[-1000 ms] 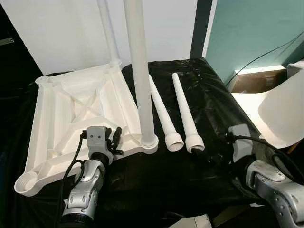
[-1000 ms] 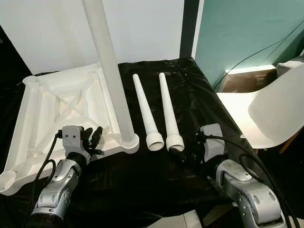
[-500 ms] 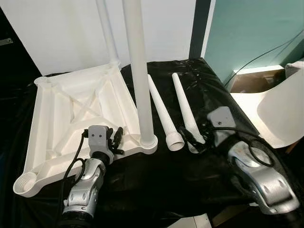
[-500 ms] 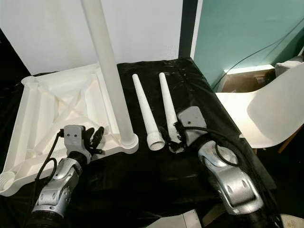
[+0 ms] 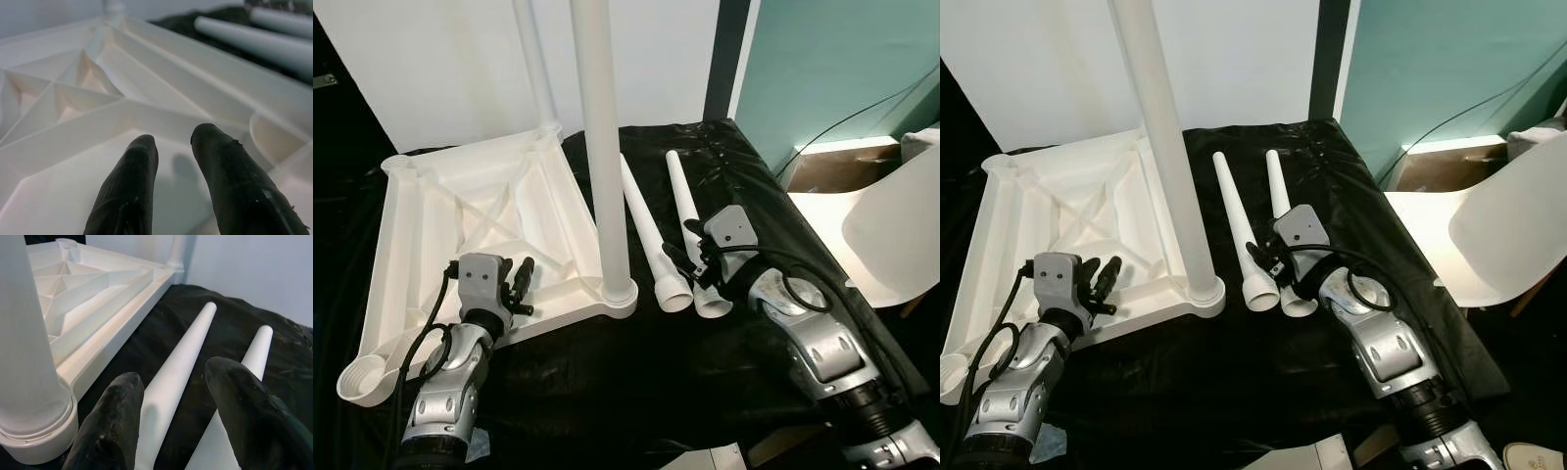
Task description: Building children table
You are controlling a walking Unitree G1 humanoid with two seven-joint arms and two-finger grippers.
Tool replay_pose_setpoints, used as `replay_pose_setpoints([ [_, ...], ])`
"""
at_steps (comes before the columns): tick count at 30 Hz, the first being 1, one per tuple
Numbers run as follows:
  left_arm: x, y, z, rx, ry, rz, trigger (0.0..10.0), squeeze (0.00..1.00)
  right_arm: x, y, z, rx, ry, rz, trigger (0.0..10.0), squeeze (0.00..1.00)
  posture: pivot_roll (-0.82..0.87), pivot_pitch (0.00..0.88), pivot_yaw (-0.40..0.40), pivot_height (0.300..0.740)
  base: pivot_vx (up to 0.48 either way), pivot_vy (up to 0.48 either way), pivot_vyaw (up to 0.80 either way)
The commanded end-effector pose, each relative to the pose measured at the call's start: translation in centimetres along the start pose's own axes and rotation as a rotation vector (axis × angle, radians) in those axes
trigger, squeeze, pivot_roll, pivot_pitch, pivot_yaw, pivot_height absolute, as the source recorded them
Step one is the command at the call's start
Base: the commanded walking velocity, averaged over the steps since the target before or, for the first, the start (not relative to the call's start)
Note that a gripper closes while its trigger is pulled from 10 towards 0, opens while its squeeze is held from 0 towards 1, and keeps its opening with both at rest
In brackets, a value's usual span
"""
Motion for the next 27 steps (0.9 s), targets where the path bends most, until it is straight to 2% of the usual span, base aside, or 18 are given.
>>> replay_pose_setpoints([
  [1, -0.5, -0.7, -0.3, -0.046, 0.026, -0.026, 10.0, 0.00, -0.4, 0.2, -0.1, 0.006, 0.011, 0.011, 4.0, 0.00, 0.05, 0.000, 0.011, 0.740, 0.000, 0.000, 0.00],
  [2, -0.5, -0.7, -0.3, -0.046, 0.026, -0.026, 10.0, 0.00, -0.4, 0.2, -0.1, 0.006, 0.011, 0.011, 4.0, 0.00, 0.05, 0.000, 0.011, 0.740, 0.000, 0.000, 0.00],
  [3, -0.7, -1.1, -0.4, -0.063, 0.033, -0.057, 10.0, 0.00, -0.7, 0.2, 0.0, 0.017, 0.021, 0.031, 1.6, 0.00, 0.05, 0.000, 0.011, 0.740, 0.000, 0.000, 0.00],
  [4, -0.8, -1.5, -0.4, -0.075, 0.045, -0.091, 10.0, 0.00, -1.1, 0.1, 0.1, 0.027, 0.030, 0.051, 0.0, 0.00, 0.05, 0.000, 0.012, 0.740, 0.000, 0.000, 0.00],
  [6, -1.0, -2.5, -0.3, -0.099, 0.073, -0.160, 10.0, 0.00, -1.7, 0.0, 0.3, 0.041, 0.044, 0.085, 0.0, 0.00, 0.04, 0.000, 0.012, 0.740, 0.000, 0.000, 0.00],
  [7, -1.0, -2.5, -0.3, -0.099, 0.073, -0.160, 10.0, 0.00, -1.7, 0.0, 0.3, 0.041, 0.044, 0.085, 0.0, 0.00, 0.04, 0.000, 0.012, 0.740, 0.000, 0.000, 0.00],
  [10, -2.1, -3.8, -0.2, -0.160, 0.104, -0.227, 10.0, 0.00, -2.3, 0.2, -0.1, 0.033, 0.034, 0.115, 0.0, 0.00, 0.04, 0.000, 0.010, 0.740, 0.000, 0.000, 0.00],
  [11, -2.3, -4.1, -0.3, -0.181, 0.114, -0.246, 10.0, 0.00, -2.4, 0.3, -0.2, 0.028, 0.029, 0.124, 0.9, 0.00, 0.04, 0.000, 0.008, 0.740, 0.000, 0.000, 0.00],
  [12, -2.3, -4.1, -0.3, -0.181, 0.114, -0.246, 10.0, 0.00, -2.4, 0.3, -0.2, 0.028, 0.029, 0.124, 0.9, 0.00, 0.04, 0.000, 0.008, 0.740, 0.000, 0.000, 0.00],
  [13, -2.5, -4.6, -0.8, -0.227, 0.150, -0.284, 10.0, 0.00, -2.5, 0.4, -0.3, 0.025, 0.022, 0.143, 3.8, 0.00, 0.04, 0.000, 0.005, 0.740, 0.000, 0.000, 0.00],
  [15, -2.5, -4.9, -0.9, -0.245, 0.164, -0.299, 10.0, 0.00, -2.6, 0.5, -0.3, 0.023, 0.022, 0.153, 3.8, 0.00, 0.04, 0.000, 0.004, 0.740, 0.000, 0.000, 0.00],
  [16, -2.5, -5.1, -1.0, -0.257, 0.177, -0.316, 10.0, 0.00, -2.7, 0.5, -0.3, 0.023, 0.020, 0.164, 4.7, 0.00, 0.04, 0.000, 0.004, 0.740, 0.000, 0.000, 0.00],
  [17, -2.4, -5.3, -1.1, -0.266, 0.182, -0.334, 10.0, 0.00, -2.8, 0.5, -0.3, 0.024, 0.021, 0.177, 8.2, 0.00, 0.04, 0.000, 0.004, 0.740, 0.000, 0.000, 0.00],
  [18, -2.4, -5.3, -1.1, -0.266, 0.182, -0.334, 10.0, 0.00, -2.8, 0.5, -0.3, 0.024, 0.021, 0.177, 8.2, 0.00, 0.04, 0.000, 0.004, 0.740, 0.000, 0.000, 0.00],
  [19, -2.3, -5.6, -1.1, -0.276, 0.178, -0.356, 10.0, 0.00, -3.1, 0.3, -0.4, 0.021, 0.021, 0.202, 10.0, 0.00, 0.04, 0.000, 0.004, 0.740, 0.000, 0.000, 0.00],
  [24, -1.4, -6.8, -1.3, -0.313, 0.133, -0.450, 10.0, 0.00, -4.1, 0.0, -1.0, 0.003, 0.015, 0.276, 10.0, 0.00, 0.05, 0.000, 0.002, 0.740, 0.000, 0.000, 0.00],
  [25, -0.5, -7.3, -1.5, -0.329, 0.112, -0.508, 10.0, 0.00, -4.3, 0.0, -1.3, -0.004, 0.011, 0.283, 10.0, 0.00, 0.05, 0.000, -0.002, 0.740, 0.000, 0.000, 0.00],
  [27, 0.1, -7.6, -1.6, -0.341, 0.102, -0.551, 10.0, 0.00, -4.2, 0.0, -1.4, -0.010, 0.006, 0.284, 10.0, 0.00, 0.05, 0.000, -0.003, 0.740, 0.000, 0.000, 0.00],
])
Point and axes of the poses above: a point about 5 cm out from each wrist's last joint towards the gripper, its own y axis pointing out of the wrist towards the gripper, its own z axis along the axis of the wrist's last joint, x = y × z, the point moved 4 cm from there along y, pointing out of the wrist towards the gripper, and after that the axes turned 4 degrees about -y, right-handed, at the moved point
